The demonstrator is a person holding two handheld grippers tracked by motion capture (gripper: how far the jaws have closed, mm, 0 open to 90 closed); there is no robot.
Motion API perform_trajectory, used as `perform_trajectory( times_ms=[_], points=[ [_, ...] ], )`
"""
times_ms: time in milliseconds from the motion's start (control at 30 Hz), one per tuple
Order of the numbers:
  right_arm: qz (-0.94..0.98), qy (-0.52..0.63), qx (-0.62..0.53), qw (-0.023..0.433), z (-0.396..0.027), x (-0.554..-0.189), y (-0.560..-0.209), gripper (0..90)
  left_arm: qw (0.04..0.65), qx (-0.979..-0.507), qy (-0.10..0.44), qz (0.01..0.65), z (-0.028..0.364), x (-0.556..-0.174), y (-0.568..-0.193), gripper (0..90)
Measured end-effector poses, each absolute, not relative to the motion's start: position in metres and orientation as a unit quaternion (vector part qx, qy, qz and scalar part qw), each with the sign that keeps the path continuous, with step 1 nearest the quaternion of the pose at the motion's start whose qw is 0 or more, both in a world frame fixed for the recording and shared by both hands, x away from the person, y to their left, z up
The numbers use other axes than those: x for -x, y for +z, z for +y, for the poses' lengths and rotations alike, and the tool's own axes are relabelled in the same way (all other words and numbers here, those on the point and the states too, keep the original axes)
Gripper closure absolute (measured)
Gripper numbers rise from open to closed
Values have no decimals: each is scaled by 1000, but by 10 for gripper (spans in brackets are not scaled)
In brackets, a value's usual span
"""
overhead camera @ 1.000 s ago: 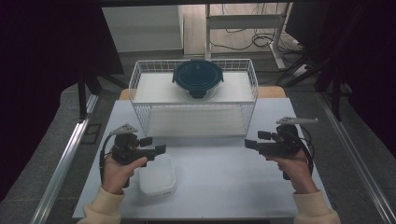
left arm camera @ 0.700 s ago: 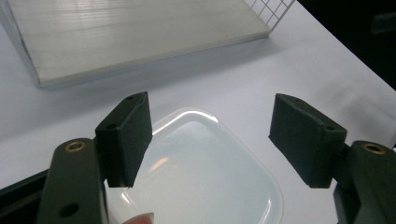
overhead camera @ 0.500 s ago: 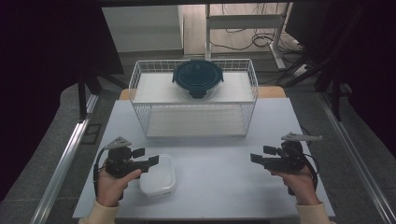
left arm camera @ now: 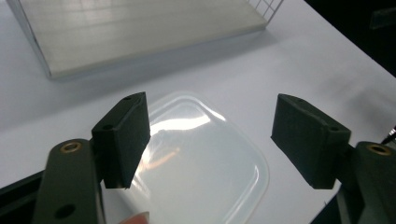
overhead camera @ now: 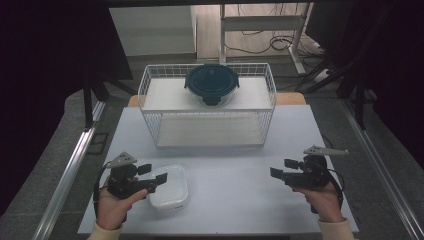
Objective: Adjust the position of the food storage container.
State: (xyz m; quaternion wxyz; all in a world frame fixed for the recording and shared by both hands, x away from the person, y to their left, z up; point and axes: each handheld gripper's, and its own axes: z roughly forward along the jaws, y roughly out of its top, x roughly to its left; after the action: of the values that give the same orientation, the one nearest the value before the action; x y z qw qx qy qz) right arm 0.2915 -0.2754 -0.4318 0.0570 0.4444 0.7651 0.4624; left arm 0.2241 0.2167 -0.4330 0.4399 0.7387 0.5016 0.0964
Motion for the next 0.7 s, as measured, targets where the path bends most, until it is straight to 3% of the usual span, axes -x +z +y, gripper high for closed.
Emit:
perform_trajectory(
  times_ms=[500,633,700],
  points=[
    [775,450,-443,37,-267,-299,-441,252,402,-717,111,559,264,-201,-459,363],
    [775,450,-442,34,-267,-299,-440,252,390,-716,98,571,264,-198,-468,466],
    [775,448,-445,30,-269,-300,-442,252,381,-723,84,569,260,-197,-476,615]
  ],
)
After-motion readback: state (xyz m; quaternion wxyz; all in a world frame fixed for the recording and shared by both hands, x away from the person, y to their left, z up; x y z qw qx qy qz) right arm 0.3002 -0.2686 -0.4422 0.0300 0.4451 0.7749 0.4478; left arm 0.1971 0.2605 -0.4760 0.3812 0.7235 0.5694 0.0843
